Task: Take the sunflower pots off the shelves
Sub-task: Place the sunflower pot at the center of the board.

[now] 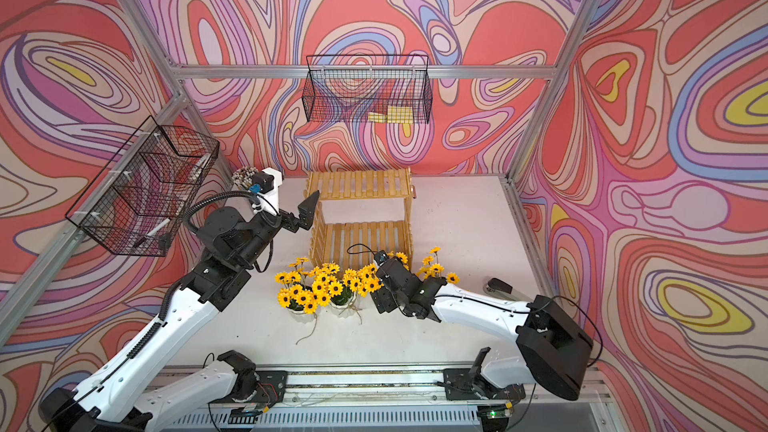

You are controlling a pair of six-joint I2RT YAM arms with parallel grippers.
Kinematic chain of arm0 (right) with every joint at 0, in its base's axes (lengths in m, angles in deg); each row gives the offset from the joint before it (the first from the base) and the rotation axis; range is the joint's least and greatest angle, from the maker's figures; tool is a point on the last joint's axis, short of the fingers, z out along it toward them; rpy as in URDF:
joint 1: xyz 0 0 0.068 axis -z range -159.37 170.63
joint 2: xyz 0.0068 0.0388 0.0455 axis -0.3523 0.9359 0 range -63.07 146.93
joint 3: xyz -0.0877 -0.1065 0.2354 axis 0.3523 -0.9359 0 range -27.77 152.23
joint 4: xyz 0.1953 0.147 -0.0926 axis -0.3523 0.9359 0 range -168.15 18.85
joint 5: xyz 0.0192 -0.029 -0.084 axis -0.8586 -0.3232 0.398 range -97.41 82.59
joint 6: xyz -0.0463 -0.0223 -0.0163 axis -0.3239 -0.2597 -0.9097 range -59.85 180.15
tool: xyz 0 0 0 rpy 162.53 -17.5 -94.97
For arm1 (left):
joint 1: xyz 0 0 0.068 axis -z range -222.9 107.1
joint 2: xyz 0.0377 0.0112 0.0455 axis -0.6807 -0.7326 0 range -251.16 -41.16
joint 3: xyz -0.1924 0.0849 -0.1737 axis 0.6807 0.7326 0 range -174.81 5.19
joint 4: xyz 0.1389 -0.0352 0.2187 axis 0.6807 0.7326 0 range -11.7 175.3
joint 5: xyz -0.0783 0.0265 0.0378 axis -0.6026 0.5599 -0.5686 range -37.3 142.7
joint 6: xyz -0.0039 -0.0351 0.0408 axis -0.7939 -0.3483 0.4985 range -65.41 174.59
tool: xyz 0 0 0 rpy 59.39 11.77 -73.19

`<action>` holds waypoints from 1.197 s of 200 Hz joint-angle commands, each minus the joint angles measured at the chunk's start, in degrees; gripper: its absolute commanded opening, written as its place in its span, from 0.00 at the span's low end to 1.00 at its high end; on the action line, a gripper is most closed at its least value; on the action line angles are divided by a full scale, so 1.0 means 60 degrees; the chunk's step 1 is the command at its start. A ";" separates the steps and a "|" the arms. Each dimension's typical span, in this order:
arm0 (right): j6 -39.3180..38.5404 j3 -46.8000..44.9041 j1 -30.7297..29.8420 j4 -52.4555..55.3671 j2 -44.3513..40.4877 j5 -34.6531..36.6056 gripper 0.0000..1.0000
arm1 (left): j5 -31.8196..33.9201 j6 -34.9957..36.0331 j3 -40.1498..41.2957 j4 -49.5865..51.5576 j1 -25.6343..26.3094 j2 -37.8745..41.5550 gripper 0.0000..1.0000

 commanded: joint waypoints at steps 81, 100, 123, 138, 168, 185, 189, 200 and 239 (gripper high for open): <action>-0.0117 0.0081 -0.0080 -0.0162 0.0263 0.0014 0.39 | -0.0034 -0.0125 -0.0117 -0.0202 -0.0037 0.0062 1.00; -0.0117 0.0088 -0.0073 -0.0133 0.0193 0.0013 0.49 | -0.0027 -0.0125 -0.0117 -0.0205 -0.0044 0.0051 1.00; -0.0117 0.0149 -0.0076 -0.0022 0.0047 0.0037 0.58 | -0.0041 -0.0125 -0.0109 -0.0217 -0.0044 0.0051 1.00; -0.0117 0.0171 -0.0071 0.0037 -0.0030 0.0107 0.63 | -0.0043 -0.0138 -0.0102 -0.0240 -0.0043 0.0030 1.00; -0.0118 0.0257 -0.0083 0.0146 -0.0204 0.0154 0.69 | -0.0046 -0.0152 -0.0044 -0.0302 -0.0041 0.0025 1.00; -0.0117 0.0279 -0.0082 0.0146 -0.0382 0.0096 0.73 | -0.0041 -0.0160 -0.0031 -0.0324 -0.0044 0.0025 1.00; -0.0117 0.0287 -0.0082 0.0153 -0.0426 0.0078 0.73 | -0.0031 -0.0157 -0.0029 -0.0324 -0.0042 0.0031 1.00; -0.0117 0.0301 -0.0079 0.0106 -0.0549 0.0038 0.76 | -0.0023 -0.0142 -0.0015 -0.0321 -0.0039 0.0025 1.00; -0.0234 0.0529 -0.0083 0.0232 -0.0648 0.0124 0.86 | -0.0023 -0.0153 0.0004 -0.0351 -0.0044 0.0044 1.00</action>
